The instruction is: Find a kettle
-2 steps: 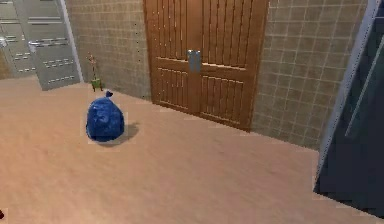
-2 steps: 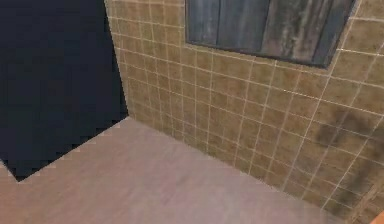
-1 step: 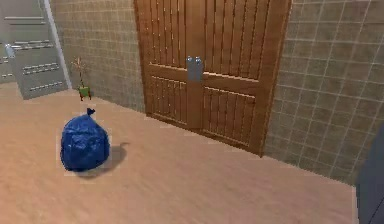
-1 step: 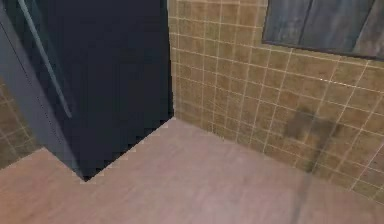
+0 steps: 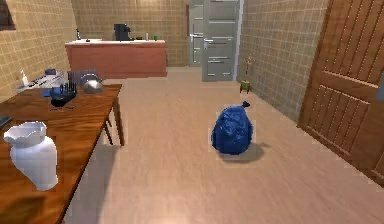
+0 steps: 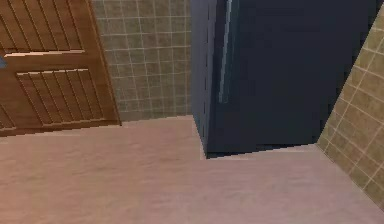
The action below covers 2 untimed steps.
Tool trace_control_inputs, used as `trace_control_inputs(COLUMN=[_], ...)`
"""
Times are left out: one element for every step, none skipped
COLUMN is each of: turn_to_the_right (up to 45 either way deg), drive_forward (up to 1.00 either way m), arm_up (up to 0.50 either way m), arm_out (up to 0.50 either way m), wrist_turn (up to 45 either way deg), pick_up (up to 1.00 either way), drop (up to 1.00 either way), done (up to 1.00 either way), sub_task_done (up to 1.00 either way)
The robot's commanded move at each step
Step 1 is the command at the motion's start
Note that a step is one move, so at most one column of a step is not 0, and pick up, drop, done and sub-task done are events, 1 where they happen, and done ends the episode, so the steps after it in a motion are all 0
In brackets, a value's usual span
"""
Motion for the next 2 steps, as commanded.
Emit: trace_control_inputs(turn_to_the_right=[0.0,-3.0], drive_forward=[0.40,0.00], arm_up=[0.00,0.00], arm_out=[0.00,0.00], wrist_turn=[0.0,0.0], pick_up=[0.00,0.00], drop=[0.00,0.00], done=[0.00,0.00], sub_task_done=[0.00,0.00])
